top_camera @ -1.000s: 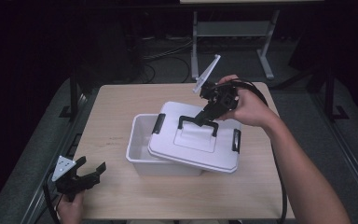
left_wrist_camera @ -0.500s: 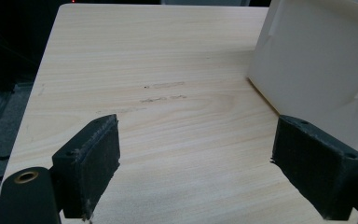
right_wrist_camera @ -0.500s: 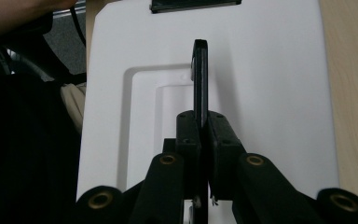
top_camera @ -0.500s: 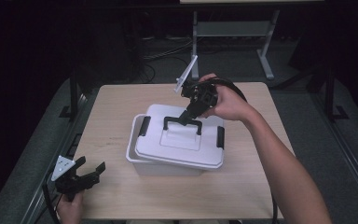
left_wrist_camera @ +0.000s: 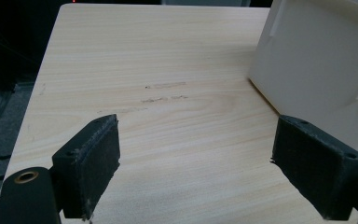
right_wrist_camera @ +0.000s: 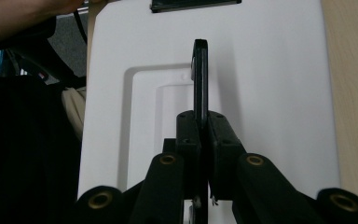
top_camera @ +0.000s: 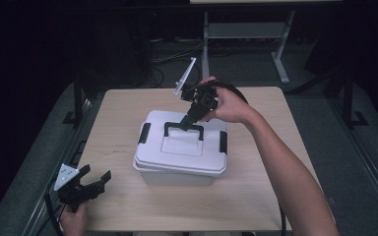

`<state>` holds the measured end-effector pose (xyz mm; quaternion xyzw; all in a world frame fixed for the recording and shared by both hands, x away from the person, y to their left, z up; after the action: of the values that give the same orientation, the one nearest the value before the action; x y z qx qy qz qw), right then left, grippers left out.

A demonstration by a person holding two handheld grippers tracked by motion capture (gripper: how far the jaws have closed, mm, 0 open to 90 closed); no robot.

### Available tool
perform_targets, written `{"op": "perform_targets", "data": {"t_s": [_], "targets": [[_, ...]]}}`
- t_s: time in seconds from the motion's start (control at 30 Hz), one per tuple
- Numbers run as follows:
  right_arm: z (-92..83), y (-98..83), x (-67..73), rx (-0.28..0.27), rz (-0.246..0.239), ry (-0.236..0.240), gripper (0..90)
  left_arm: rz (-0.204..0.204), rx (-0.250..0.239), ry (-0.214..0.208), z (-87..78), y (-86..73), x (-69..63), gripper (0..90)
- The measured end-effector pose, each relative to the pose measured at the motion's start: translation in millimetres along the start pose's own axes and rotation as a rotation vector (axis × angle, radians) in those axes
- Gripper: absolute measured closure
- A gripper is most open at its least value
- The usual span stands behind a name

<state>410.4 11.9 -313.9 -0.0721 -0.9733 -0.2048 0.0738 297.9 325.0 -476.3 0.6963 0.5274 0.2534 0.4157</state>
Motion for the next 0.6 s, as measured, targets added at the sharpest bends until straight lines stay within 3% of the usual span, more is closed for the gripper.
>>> {"op": "perform_targets", "data": {"t_s": [0.6], "targets": [[17.3,16.1,-12.1,0.020,-0.026,0.033,84.3,-0.001,0.002,0.004,0.2,-0.3,1.8,14.0]]}}
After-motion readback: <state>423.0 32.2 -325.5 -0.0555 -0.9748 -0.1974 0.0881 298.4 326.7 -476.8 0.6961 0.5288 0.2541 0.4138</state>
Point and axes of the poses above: each handheld gripper's, and its own axes: z roughly forward along the jaws, y roughly out of its top, x roughly to its left, the point moved 7 cm from there along z, roughly forward along the jaws, and after that the axes turned 6 degrees about x, right-handed, at the moved point
